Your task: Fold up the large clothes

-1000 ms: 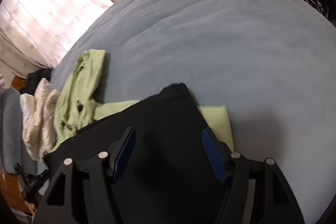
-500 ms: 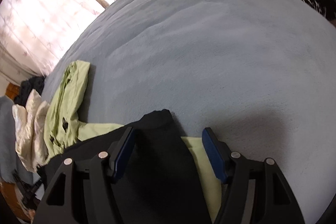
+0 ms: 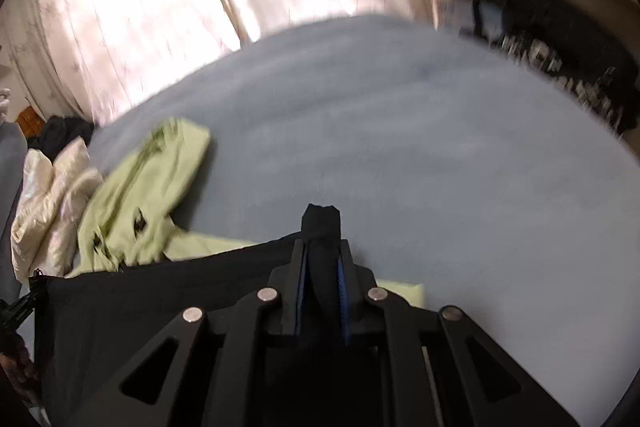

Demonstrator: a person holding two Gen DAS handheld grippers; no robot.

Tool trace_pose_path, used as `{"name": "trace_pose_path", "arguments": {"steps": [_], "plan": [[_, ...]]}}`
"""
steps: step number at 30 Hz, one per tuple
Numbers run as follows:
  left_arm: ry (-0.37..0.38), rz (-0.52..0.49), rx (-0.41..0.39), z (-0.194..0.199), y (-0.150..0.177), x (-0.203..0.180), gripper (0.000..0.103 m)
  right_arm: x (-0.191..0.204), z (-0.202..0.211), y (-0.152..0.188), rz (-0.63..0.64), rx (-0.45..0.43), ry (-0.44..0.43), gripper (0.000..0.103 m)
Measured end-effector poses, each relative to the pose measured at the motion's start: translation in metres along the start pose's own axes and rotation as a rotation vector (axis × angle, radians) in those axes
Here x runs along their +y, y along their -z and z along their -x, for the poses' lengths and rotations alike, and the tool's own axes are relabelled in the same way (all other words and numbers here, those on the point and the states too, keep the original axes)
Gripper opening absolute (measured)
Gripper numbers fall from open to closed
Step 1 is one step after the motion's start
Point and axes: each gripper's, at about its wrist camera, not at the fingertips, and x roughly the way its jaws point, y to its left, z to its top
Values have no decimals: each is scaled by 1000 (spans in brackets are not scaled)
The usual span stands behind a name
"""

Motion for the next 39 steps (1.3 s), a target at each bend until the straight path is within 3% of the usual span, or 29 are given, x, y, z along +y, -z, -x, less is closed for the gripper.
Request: {"name": "trace_pose_path", "arguments": {"steps": [2, 5, 7, 11, 13, 15, 17, 20, 23, 25, 27, 29, 32, 34, 36, 39], "plan": [[-23, -2, 25, -11, -6, -5, 9, 1, -6, -5, 29, -2, 27, 12], [-64, 38, 87, -33, -2, -4, 10, 5, -37, -6, 27, 59, 59, 13], [-90, 63, 87, -43, 5, 0, 10, 13, -59, -1, 39, 97, 82, 13], [-86, 92, 82, -47, 8, 5, 16, 18, -95, 4, 39, 208, 146, 27], [-97, 66, 89, -42, 7, 2, 21, 14, -92, 1, 15, 216, 128, 28], [-106, 21, 97, -33, 8, -4, 23, 11, -79, -1, -2, 220, 143, 35], [-112, -19, 94, -20, 10, -11, 27, 17, -57, -1, 5, 182, 160, 39], [-71, -32, 64, 13, 16, -23, 28, 42, -12, 6, 57, 101, 58, 45], [90, 18, 53, 54, 32, -37, 39, 87, 27, 30, 147, 78, -54, 48], [193, 65, 36, 74, 47, -54, 49, 121, 45, 56, 173, 114, -185, 49], [264, 108, 49, 78, 62, -73, 49, 151, 47, 82, 185, 191, -289, 49], [315, 127, 85, 75, 77, -91, 49, 175, 41, 109, 197, 256, -341, 49], [259, 74, 162, 55, 101, -110, 49, 192, 22, 143, 279, 320, -292, 50], [203, -25, 124, 53, 112, -112, 48, 187, 25, 153, 334, 295, -278, 49], [92, -86, 89, 55, 117, -102, 48, 173, 36, 153, 373, 271, -247, 49], [85, -14, 97, 53, 118, -65, 48, 122, 48, 145, 363, 239, -159, 46]]}}
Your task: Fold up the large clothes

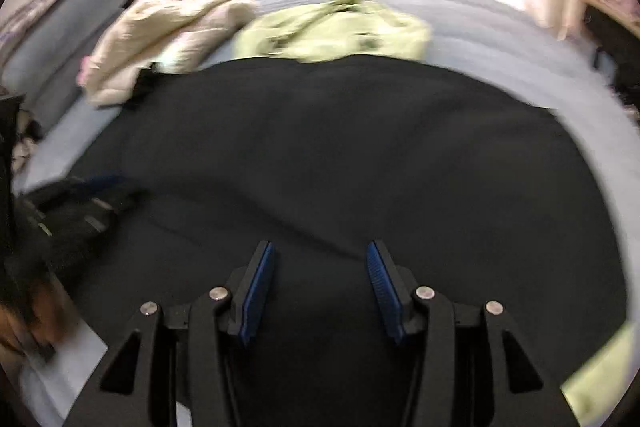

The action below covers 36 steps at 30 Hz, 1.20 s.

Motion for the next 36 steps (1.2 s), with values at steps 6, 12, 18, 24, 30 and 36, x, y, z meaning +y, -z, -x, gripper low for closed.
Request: {"name": "trace_pose_path", "arguments": {"steps": [6, 12, 18, 24, 30, 36], "plan": [[-95, 118, 17, 5, 7, 62, 48, -104, 32, 26, -234, 12, 253, 59], [-47, 128, 10, 29, 2, 50, 47, -119, 65, 31, -412, -2, 123, 57], [153, 145, 24, 58, 18, -5, 47, -35, 73, 29, -360, -5, -163, 57], [185, 70, 66, 51, 45, -61, 47, 33, 54, 34, -256, 46, -287, 57], [144, 75, 86, 46, 54, -47, 47, -5, 53, 44, -283, 52, -210, 56], [121, 170, 88, 50, 57, -22, 47, -60, 55, 63, -466, 27, -269, 34]]}}
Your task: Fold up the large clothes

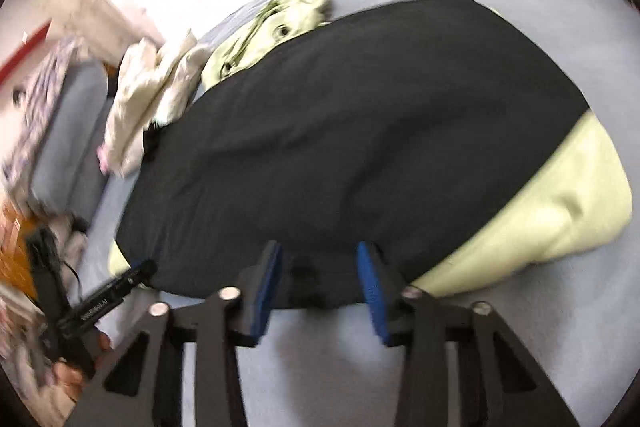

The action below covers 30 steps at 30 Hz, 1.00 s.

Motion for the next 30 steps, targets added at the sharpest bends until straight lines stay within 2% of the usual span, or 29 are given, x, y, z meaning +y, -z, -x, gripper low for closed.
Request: {"name": "trace_pose_path", "arguments": {"steps": [2, 6, 9, 18, 26, 30], "plan": [[-9, 6, -3, 0, -2, 2, 47, -3, 1, 5, -11, -7, 4, 35], [-32, 7, -8, 6, 5, 4, 47, 12, -3, 14, 52, -19, 83, 36], [-38, 7, -4, 7, 6, 4, 47, 16, -4, 16, 64, -25, 106, 37], [-60, 25, 69, 13, -5, 7, 47, 23, -11, 14, 60, -6, 161, 37], [-129, -52, 104, 25, -37, 2, 47, 56, -29, 10, 201, 95, 322, 52], [-144, -115, 89, 31, -68, -7, 47, 57, -36, -7, 169, 202, 321, 55]]}}
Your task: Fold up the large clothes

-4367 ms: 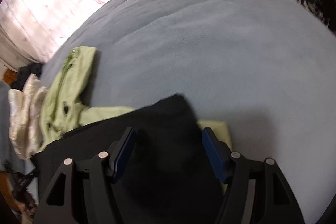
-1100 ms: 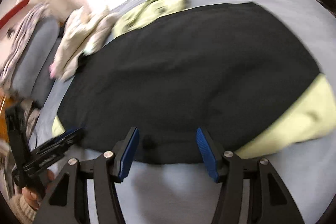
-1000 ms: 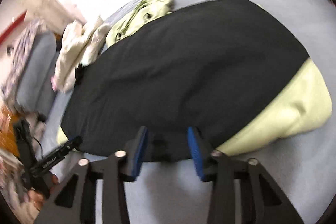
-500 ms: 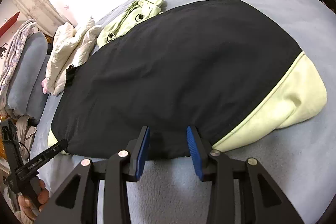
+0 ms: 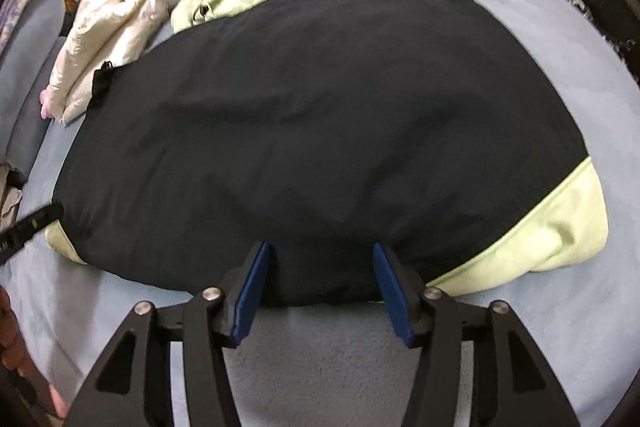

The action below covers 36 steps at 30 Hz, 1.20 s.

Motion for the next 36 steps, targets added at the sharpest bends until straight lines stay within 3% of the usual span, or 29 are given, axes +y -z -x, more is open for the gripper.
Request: {"name": "trace_pose_path", "arguments": {"steps": [4, 7, 12, 14, 18, 20, 23, 29, 36], "plan": [[-19, -68, -11, 5, -44, -6, 47, -6, 10, -24, -6, 57, -71, 55], [9, -99, -31, 7, -88, -12, 47, -7, 36, -56, 13, -27, -67, 55], [50, -136, -88, -6, -167, -30, 48, -6, 69, -141, 52, -179, -24, 55], [62, -145, -74, -20, -194, -38, 48, -4, 73, -177, 60, -237, -10, 55], [61, -125, -69, -59, -244, -49, 48, -6, 57, -240, 31, -275, -27, 55], [3, -138, -76, -82, -265, -54, 48, -9, 42, -263, 14, -262, -60, 55], [-50, -143, -78, -114, -287, -54, 48, -12, 18, -292, -16, -266, -108, 55], [-23, -108, -31, -173, -313, -46, 48, -22, -42, -330, -96, -209, -142, 55], [29, -30, 32, -220, -315, -39, 47, -34, -102, -353, -168, -128, -167, 55]]}}
